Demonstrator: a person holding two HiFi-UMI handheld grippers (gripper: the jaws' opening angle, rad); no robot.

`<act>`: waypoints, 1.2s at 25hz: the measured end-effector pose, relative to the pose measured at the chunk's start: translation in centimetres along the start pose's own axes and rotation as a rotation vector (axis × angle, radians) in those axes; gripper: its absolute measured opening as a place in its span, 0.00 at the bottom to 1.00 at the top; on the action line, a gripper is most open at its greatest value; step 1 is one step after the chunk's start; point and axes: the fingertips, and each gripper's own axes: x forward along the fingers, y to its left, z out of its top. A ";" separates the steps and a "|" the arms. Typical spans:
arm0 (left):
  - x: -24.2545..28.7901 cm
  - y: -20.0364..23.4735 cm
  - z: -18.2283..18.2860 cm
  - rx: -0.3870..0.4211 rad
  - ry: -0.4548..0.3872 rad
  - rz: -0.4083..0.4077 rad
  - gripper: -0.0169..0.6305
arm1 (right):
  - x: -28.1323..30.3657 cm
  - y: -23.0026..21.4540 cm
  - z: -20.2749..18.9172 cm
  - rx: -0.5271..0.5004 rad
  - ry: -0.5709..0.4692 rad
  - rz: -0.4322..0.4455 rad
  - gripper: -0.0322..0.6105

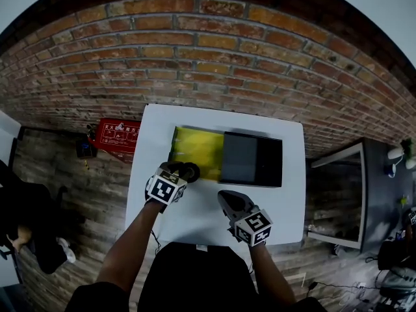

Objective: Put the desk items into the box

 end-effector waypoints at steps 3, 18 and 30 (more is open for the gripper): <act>0.8 1.1 1.7 0.018 -0.002 -0.006 0.23 | 0.4 -0.2 -0.1 0.009 0.003 -0.011 0.08; 7.2 3.3 2.6 0.022 0.101 -0.094 0.23 | 3.0 -2.1 -1.1 0.050 0.041 -0.081 0.08; 9.9 3.3 3.1 0.174 0.191 -0.100 0.23 | 3.2 -3.1 -1.7 0.088 0.050 -0.103 0.08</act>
